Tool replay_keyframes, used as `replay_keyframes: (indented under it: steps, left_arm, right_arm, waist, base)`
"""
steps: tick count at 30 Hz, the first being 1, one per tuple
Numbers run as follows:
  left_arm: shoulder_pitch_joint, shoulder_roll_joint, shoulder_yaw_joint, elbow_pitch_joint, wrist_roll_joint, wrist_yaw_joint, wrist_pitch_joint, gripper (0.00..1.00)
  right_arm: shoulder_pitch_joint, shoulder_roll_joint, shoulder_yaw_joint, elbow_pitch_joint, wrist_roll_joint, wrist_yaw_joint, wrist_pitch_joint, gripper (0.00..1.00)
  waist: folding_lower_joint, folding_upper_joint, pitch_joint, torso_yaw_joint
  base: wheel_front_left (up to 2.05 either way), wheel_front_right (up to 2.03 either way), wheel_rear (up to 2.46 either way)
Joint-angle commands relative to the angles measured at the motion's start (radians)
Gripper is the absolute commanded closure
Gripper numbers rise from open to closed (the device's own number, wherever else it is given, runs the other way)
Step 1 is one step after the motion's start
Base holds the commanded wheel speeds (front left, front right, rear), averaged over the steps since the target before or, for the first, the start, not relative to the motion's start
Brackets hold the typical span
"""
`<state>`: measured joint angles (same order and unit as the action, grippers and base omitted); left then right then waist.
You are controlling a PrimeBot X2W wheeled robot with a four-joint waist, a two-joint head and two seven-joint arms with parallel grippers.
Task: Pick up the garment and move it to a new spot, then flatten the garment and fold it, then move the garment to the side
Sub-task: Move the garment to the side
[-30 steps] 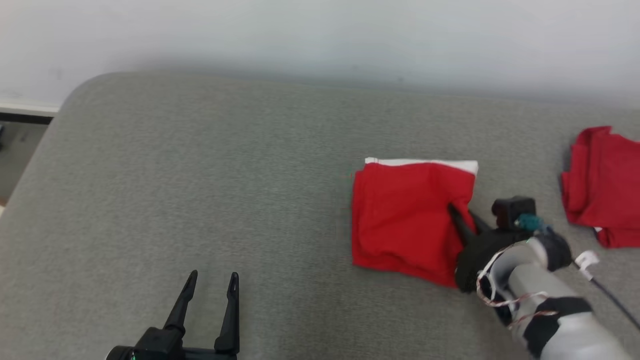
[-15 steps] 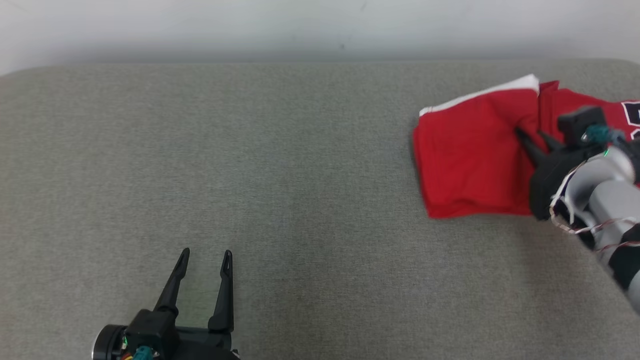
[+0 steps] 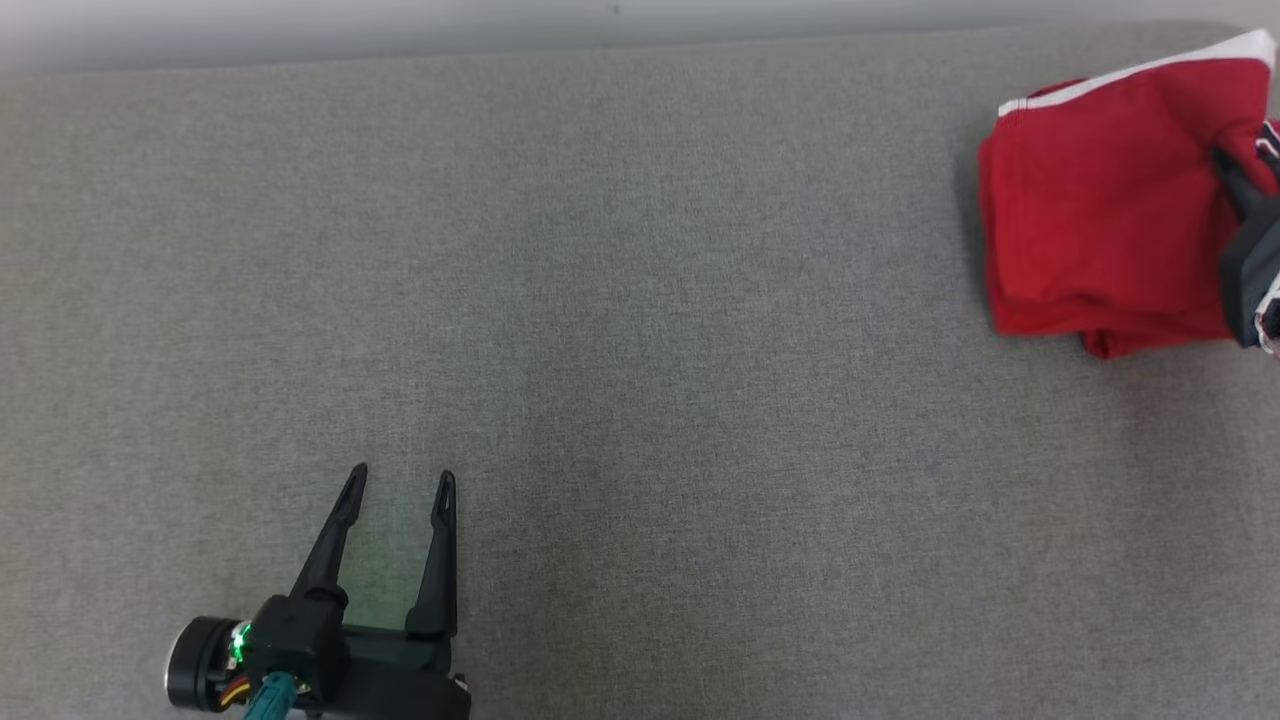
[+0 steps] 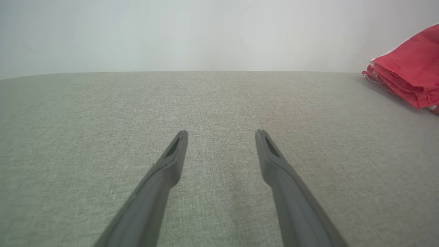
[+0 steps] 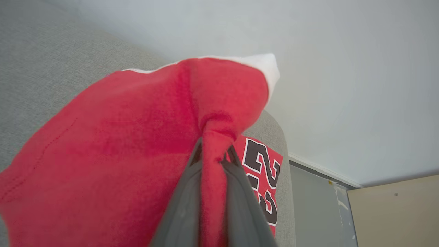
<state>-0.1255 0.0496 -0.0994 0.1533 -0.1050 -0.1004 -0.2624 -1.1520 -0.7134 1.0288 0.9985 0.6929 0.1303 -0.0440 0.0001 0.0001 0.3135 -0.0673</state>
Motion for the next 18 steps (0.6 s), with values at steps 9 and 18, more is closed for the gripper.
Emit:
replay_keyframes:
  steps: [9, 18]
  left_arm:
    - [-0.046, 0.002, 0.003, -0.04, 0.037, -0.011, -0.003, 0.0]
    - [-0.043, 0.002, 0.022, -0.078, 0.052, -0.014, -0.003, 0.0]
  right_arm:
    - [-0.098, -0.048, 0.063, 0.101, 0.002, 0.0, -0.031, 1.0]
    - [-0.14, -0.05, 0.097, 0.193, 0.001, 0.0, -0.048, 1.0]
  waist:
    - [-0.0001, -0.0001, 0.076, 0.004]
    - [-0.0001, -0.0001, 0.108, 0.003]
  base:
    - [0.0, 0.0, 0.0]
    - [0.0, 0.0, 0.0]
